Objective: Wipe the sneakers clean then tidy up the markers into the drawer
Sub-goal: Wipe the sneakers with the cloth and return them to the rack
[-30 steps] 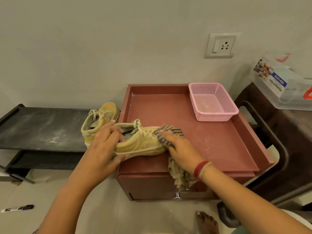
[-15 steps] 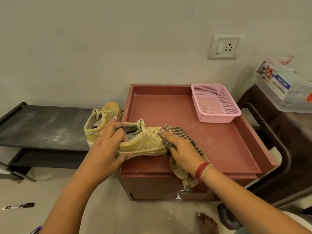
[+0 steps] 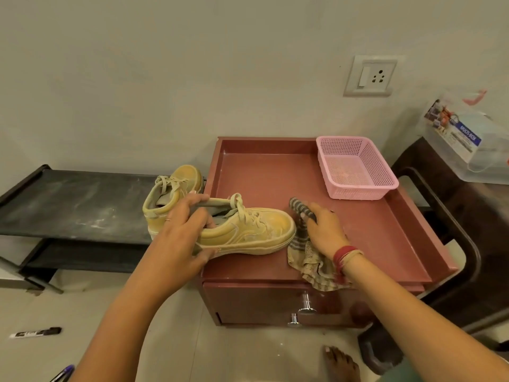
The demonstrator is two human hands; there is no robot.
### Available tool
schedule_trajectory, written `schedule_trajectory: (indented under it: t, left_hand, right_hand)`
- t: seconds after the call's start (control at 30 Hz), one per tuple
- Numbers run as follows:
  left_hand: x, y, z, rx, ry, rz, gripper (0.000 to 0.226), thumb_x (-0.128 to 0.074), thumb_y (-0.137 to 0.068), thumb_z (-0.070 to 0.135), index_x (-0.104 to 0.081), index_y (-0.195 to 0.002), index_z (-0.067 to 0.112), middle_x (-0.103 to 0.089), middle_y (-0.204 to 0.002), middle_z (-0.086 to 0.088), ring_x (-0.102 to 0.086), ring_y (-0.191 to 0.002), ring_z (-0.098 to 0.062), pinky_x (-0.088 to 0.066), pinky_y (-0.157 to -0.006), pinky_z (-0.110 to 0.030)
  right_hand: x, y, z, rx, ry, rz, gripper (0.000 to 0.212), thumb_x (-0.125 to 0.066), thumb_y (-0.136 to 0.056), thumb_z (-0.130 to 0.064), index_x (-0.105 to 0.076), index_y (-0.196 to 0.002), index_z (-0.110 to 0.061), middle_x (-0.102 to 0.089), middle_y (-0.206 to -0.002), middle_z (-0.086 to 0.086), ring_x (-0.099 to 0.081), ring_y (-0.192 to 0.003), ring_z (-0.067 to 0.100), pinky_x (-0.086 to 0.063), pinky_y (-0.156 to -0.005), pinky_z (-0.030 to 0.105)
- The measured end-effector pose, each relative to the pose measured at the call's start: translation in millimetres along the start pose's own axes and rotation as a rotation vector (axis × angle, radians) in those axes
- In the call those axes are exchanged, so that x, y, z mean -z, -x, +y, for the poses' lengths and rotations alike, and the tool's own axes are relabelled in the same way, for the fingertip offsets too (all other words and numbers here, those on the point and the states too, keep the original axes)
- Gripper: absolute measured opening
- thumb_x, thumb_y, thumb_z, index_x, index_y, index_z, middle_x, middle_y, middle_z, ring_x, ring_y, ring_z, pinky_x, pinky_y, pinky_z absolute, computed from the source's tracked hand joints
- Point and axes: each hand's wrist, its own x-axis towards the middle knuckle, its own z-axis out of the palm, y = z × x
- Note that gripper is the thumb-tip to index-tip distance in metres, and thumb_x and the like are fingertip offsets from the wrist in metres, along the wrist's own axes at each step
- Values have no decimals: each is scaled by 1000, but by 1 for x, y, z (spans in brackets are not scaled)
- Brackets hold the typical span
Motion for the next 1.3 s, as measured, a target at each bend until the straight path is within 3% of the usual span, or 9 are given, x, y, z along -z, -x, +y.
schedule_trajectory:
  t: [0.07, 0.17, 0.27, 0.43, 0.63, 0.77, 0.9, 1.17, 1.3]
  left_hand:
    - [-1, 0, 1, 11, 15, 18, 39, -81, -68, 18, -48, -88, 27, -24, -145, 6, -15, -135, 0, -33, -97, -30]
    - [-4, -3, 3, 23, 30, 61, 35, -80, -68, 31, -50, -83, 23, -29, -143, 4, -16, -135, 2, -29, -98, -26]
    - [-7, -7, 2, 35, 20, 83, 32, -80, -70, 30, -49, -77, 21, -37, -138, 4, -20, -134, 1, -27, -100, -27]
    - [-5, -8, 3, 4, 24, 69, 34, -82, -68, 21, -48, -70, 21, -41, -136, 3, -28, -134, -9, -26, -102, -27]
    - [-4, -3, 6, -25, -5, 29, 37, -82, -67, 16, -45, -65, 20, -38, -141, 5, -27, -139, -17, -26, -102, -32]
    - [-5, -5, 6, -17, 13, 36, 36, -81, -69, 17, -45, -66, 20, -38, -141, 7, -24, -140, -14, -23, -104, -30]
    - [-4, -3, 5, -2, 34, 26, 35, -81, -68, 17, -47, -66, 21, -37, -141, 9, -23, -140, -12, -24, -105, -31]
    - [-3, -8, 6, 35, 64, 56, 42, -81, -69, 19, -41, -67, 31, -33, -137, 14, -23, -135, -6, -22, -102, -27]
    - [-5, -8, 5, 32, 50, 70, 42, -81, -70, 19, -41, -68, 31, -34, -137, 14, -22, -133, -2, -19, -100, -19]
  right_hand:
    - [-1, 5, -10, 79, -97, 92, 29, -47, -93, -3, -55, -118, -14, -62, -101, 0, -58, -94, 16, -35, -72, 17]
    - [-2, 14, -25, 276, -77, -41, 35, -47, -86, 8, -60, -106, -19, -63, -95, -9, -58, -87, 3, -38, -77, 11]
    - [-4, 19, -24, 462, 182, -210, 47, -47, -81, 9, -63, -119, -14, -59, -126, -3, -47, -117, 4, -20, -98, 1]
    - [3, 5, -16, 325, 218, -124, 41, -46, -89, -3, -60, -124, -19, -54, -136, 1, -47, -127, 17, -26, -106, 17]
    - [0, 19, -31, 414, 237, -231, 44, -46, -83, -1, -61, -116, -26, -65, -118, -1, -59, -107, 18, -46, -90, 32]
    - [4, 7, -28, 292, 259, -119, 27, -50, -86, -10, -66, -106, -18, -65, -112, 2, -59, -104, 20, -38, -84, 20]
    - [-7, 25, -36, 393, 137, -224, 48, -46, -78, 9, -64, -117, -14, -62, -125, 3, -54, -118, 17, -34, -101, 19]
    - [-11, 23, -29, 350, 160, -230, 53, -45, -80, 10, -61, -123, -15, -60, -128, 2, -51, -122, 16, -25, -100, 8]
    - [-3, 7, -17, 256, 186, -159, 49, -43, -86, -1, -58, -126, -24, -57, -132, 0, -51, -122, 16, -31, -102, 16]
